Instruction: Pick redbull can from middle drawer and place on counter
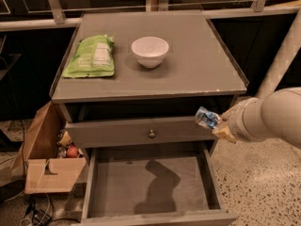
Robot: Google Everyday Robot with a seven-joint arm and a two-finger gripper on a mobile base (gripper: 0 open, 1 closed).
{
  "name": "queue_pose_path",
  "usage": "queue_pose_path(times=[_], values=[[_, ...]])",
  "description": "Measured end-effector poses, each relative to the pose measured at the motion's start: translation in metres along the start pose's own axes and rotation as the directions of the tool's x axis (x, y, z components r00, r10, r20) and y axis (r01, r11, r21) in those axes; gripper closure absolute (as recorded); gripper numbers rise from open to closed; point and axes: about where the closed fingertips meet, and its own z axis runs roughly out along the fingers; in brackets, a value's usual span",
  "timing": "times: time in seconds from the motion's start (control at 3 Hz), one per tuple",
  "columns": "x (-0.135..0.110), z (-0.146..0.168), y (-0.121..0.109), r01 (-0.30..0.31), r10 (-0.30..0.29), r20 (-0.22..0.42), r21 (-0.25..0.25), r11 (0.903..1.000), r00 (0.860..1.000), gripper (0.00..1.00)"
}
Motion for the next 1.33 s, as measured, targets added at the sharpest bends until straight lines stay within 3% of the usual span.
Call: queue_pose_path(times=[0.33, 1.0, 1.33], values=[[-0.001, -0.002, -0.002, -0.002, 0.002, 0.004, 0.002, 1.0000, 1.000, 1.00], [-0.019, -0.044, -0.036, 0.021, -0.026, 0.048, 0.112, 0.9935, 0.999, 1.00], [-0.021, -0.044, -0.038, 0.023, -0.028, 0.046, 0.111, 0.9935, 0.999, 1.00]])
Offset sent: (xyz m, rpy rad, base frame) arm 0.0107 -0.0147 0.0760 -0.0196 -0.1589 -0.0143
